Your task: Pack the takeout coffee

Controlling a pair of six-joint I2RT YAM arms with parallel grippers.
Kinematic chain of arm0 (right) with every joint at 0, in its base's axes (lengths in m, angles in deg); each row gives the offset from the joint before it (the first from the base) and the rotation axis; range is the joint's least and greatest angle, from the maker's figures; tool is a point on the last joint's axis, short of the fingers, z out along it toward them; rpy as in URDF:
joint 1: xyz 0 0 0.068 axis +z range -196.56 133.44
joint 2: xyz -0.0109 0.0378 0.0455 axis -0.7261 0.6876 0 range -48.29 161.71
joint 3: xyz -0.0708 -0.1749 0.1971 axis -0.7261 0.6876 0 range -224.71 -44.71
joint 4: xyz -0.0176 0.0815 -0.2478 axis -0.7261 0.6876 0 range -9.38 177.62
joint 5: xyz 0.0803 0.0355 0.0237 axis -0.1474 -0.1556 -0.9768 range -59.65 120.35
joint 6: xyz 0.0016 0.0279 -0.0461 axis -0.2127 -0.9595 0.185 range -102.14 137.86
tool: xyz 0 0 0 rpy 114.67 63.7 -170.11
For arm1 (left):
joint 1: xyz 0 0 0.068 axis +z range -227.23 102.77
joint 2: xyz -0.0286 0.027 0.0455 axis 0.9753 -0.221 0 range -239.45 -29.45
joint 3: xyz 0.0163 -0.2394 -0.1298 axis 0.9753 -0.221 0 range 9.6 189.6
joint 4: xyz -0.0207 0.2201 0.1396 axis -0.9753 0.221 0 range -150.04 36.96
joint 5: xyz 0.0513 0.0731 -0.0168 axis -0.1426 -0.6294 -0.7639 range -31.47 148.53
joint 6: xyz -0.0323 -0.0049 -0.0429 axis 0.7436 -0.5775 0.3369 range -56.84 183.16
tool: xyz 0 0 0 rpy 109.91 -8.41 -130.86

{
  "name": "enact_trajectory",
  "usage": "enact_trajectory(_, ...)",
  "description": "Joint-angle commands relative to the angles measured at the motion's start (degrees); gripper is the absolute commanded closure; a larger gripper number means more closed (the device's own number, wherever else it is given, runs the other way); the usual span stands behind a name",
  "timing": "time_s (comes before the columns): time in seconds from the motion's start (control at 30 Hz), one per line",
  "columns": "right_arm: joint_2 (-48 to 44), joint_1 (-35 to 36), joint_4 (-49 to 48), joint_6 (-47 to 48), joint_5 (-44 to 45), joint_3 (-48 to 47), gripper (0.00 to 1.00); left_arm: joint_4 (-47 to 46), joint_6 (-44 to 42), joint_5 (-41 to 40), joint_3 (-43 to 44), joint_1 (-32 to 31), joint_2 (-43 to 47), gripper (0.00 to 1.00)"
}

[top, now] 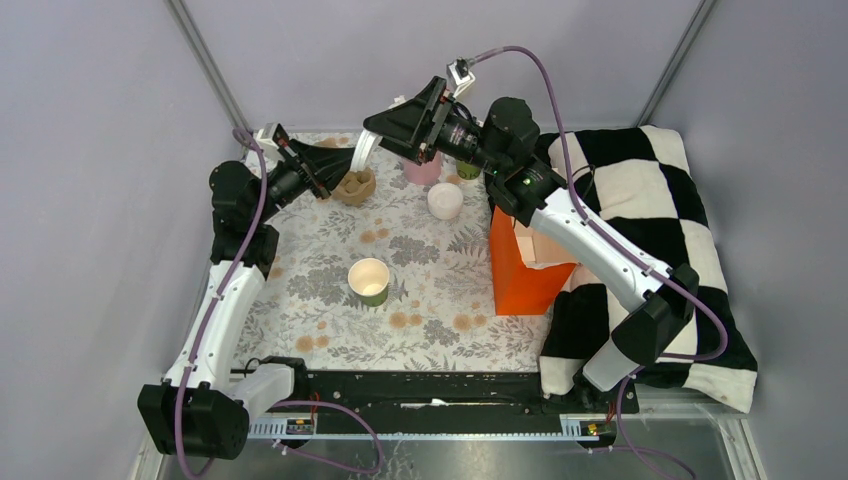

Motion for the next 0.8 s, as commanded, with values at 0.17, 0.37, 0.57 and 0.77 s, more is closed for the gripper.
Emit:
enact_trajectory(0.17,-0.2,-1.5,2.4,-6.7,2.4,-1.5,0.15,6.7,-5.3,-1.9,1.1,0.3,2.0,0.74)
enact_trajectory(0.37,-1.2,-3.1,3.5,-10.2,2.8,1.0,0.16,14.3,-10.8,-2.7,1.8,0.7,2.5,0.6)
enact_trajectory(0.57,-2.4,-4.5,6.8,-10.6,2.3,4.8,0.16,29.0,-26.1,-3.2,7.4,4.0,3.1,0.31)
enact_trajectory(0.77,-2.4,-5.3,14.9,-5.7,0.2,7.4,0.16,38.2,-44.6,-3.0,16.2,5.6,1.2,0.19)
